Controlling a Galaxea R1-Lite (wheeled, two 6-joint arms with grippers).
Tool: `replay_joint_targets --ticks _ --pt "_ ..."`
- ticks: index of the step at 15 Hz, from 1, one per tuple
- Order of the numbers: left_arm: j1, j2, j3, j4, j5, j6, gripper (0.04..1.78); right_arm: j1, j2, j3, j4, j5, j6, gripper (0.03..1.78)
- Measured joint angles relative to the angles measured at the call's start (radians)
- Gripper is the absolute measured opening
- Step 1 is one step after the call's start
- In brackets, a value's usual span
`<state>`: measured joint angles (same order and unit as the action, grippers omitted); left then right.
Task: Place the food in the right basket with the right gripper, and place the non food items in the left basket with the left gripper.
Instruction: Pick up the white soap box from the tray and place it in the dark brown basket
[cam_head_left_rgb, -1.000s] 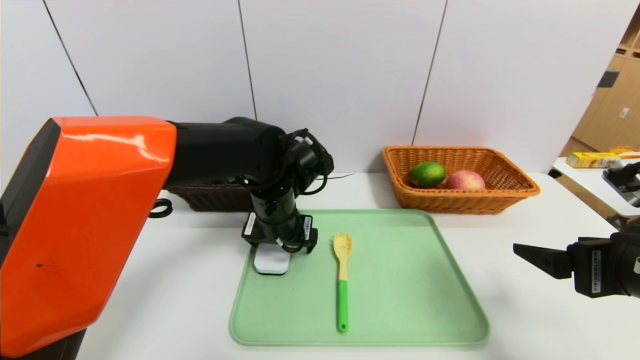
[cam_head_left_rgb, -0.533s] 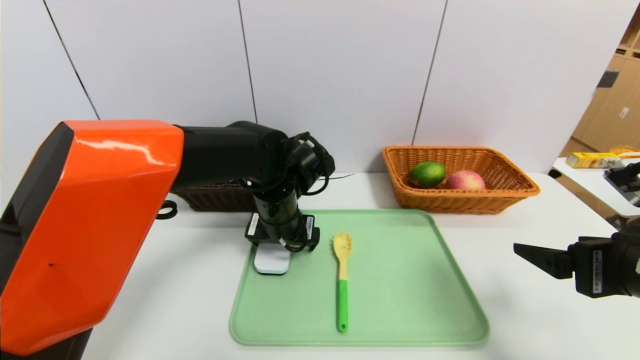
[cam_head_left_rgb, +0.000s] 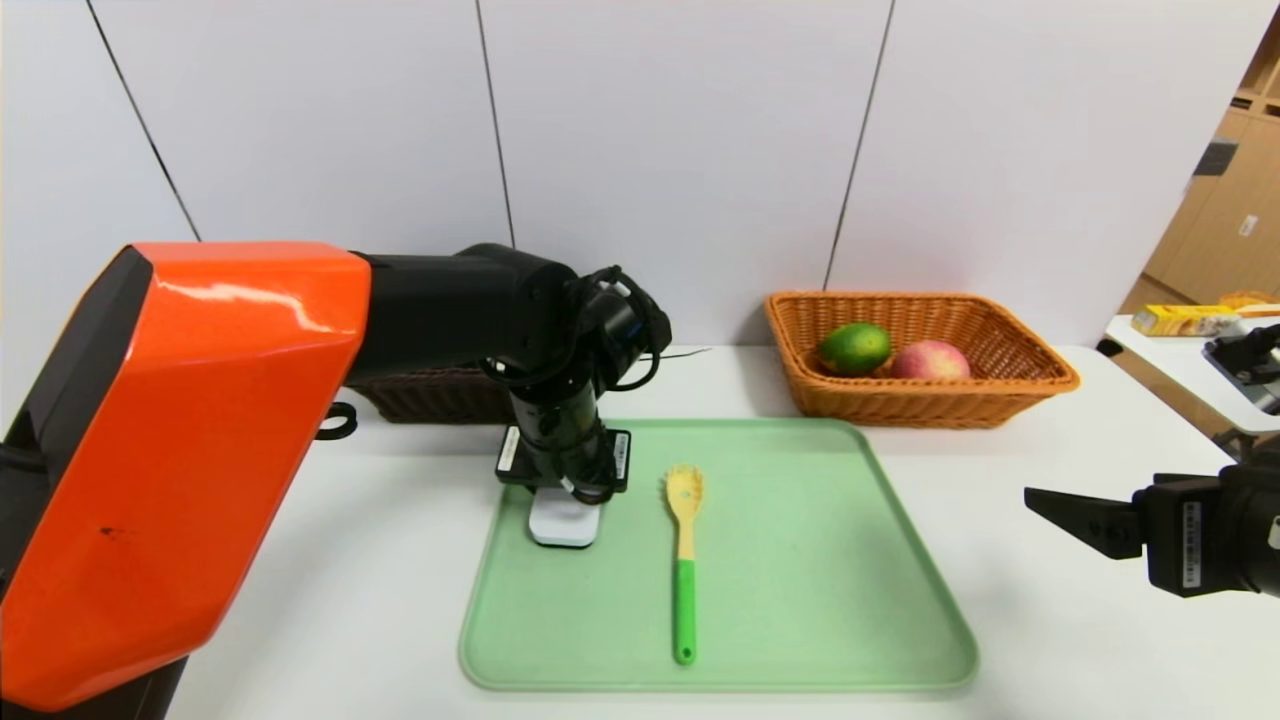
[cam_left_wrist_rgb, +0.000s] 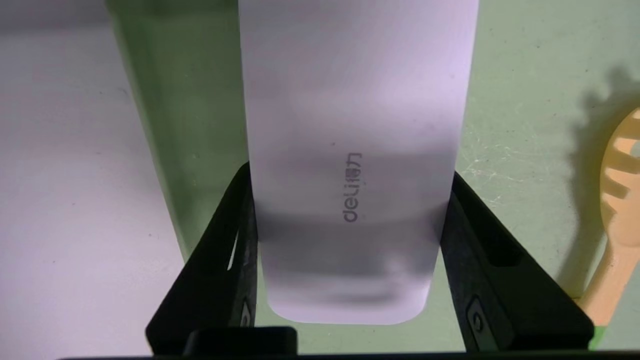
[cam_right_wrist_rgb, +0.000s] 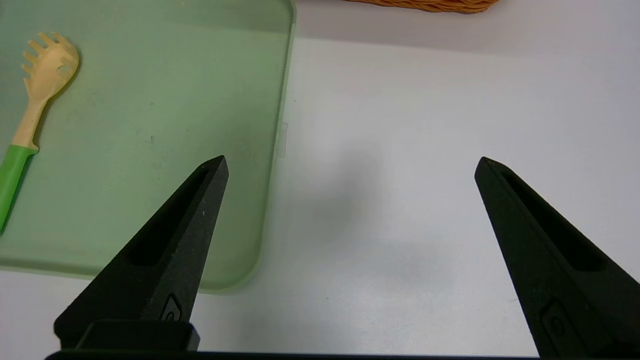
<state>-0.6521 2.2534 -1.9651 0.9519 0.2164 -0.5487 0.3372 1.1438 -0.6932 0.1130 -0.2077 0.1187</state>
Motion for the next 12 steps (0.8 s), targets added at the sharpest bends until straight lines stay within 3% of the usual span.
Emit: replay_joint_targets --ticks 5,7,10,11,12 --pt "-0.013 -0.042 0.001 -0.048 -0.043 0.016 1.00 0.000 0.003 0.004 0.000 0.000 0.001 1.70" --pt "-0.027 -0.104 0.001 -0.123 -0.148 0.046 1.00 0.003 0.003 0.006 0.000 0.000 0.001 1.70" --pt "-0.034 -0.220 0.000 -0.228 -0.396 0.047 1.00 0.004 0.004 0.008 0.000 0.000 0.001 1.70" --pt "-0.035 -0.257 0.000 -0.293 -0.449 0.030 1.00 0.004 0.005 0.008 0.000 0.000 0.001 1.70" --pt "-0.031 -0.283 0.000 -0.349 -0.444 0.012 1.00 0.004 0.006 0.008 0.000 0.000 0.003 1.70"
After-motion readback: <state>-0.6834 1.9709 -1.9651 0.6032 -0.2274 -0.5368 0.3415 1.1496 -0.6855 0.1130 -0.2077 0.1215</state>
